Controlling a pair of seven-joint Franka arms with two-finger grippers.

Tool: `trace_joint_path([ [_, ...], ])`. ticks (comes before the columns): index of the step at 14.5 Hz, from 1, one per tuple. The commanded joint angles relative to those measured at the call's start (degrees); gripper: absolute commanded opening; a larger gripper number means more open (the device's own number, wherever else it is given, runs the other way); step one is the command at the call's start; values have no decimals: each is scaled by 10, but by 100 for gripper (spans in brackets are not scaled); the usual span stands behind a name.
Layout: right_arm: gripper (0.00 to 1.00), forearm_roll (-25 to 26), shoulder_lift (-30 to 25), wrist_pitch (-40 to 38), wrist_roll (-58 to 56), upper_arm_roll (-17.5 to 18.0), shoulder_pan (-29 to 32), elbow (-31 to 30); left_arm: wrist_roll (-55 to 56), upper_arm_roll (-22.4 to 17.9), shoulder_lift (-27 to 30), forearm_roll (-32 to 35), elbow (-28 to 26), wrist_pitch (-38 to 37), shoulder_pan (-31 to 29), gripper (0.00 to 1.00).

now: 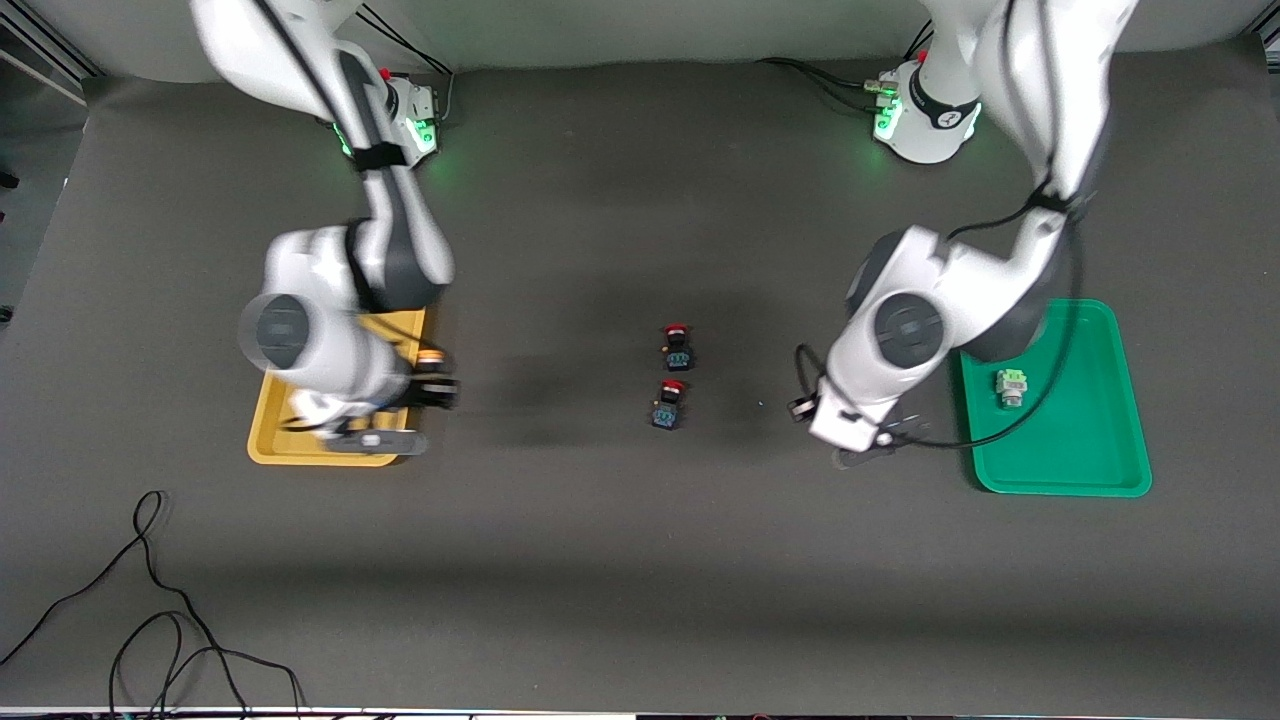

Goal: Place green and yellow buttons in trays
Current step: 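Place the green button in the green tray while the right gripper places orange in yellow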

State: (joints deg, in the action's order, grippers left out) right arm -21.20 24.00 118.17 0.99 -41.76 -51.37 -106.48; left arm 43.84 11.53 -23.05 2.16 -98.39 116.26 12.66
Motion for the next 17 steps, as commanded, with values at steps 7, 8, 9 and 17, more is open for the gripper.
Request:
trace_joint_path([
  [7,0,-44,-12,150,-354,-123,37,-186,-450,-2,144,36,-99,-147,-272,0],
  [8,0,-73,-5,177,-379,-123,40,-203,-484,-2,140,51,-108,-125,-299,0],
  [9,0,-99,8,188,-410,-122,41,-210,-525,-2,139,55,-132,-88,-326,0],
  [17,100,-219,66,196,-513,-121,41,-210,-583,-6,27,85,-288,260,-400,0],
])
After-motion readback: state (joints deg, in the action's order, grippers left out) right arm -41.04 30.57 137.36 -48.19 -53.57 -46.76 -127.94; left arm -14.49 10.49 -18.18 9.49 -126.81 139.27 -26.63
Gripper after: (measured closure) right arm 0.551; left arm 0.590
